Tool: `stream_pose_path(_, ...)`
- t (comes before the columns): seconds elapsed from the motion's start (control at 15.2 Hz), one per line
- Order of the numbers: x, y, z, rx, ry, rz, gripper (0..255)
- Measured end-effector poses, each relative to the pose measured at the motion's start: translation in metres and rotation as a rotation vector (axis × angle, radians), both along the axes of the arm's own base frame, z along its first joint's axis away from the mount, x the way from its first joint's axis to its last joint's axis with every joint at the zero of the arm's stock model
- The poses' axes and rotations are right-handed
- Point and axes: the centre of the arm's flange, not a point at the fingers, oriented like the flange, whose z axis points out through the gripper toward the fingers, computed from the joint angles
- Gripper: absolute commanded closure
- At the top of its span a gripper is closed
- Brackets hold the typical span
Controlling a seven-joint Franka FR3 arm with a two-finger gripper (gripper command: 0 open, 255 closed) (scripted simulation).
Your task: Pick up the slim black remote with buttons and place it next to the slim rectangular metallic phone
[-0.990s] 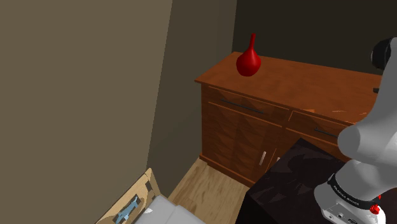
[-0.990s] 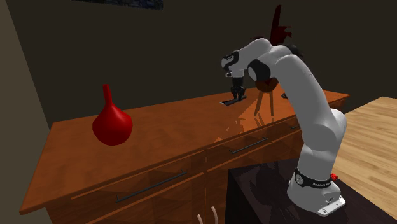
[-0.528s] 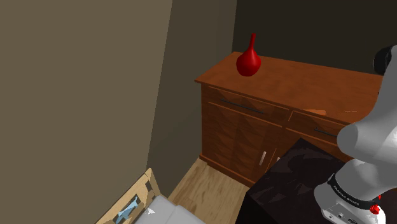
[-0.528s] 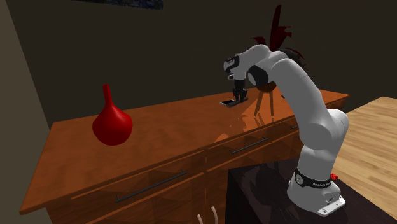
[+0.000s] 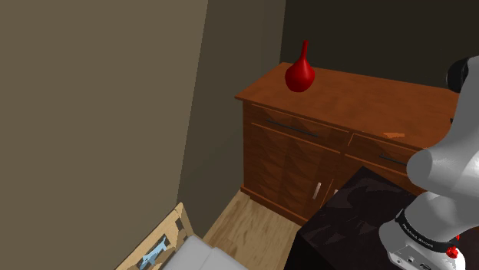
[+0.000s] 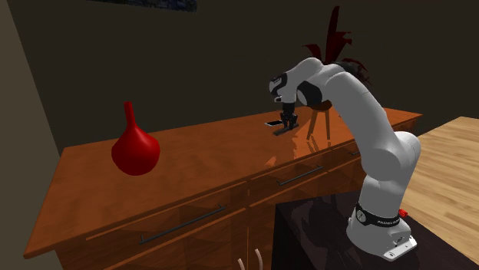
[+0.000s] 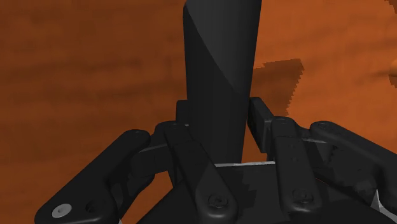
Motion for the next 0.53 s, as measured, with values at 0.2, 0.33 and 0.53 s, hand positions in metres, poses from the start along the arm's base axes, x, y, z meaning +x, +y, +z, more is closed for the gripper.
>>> stream_pose_path(0.2,-0.0005,-0.0004,-0.0123,-0.001,0.001,-0.001,255)
stream_pose_path(0.33,-0.0007,-0.0003,-0.0137,-0.001,0.001,-0.001,255)
stream_pose_path(0.53,-0.0007,-0.0001,-0.0143,-0.001,0.001,-0.001,255)
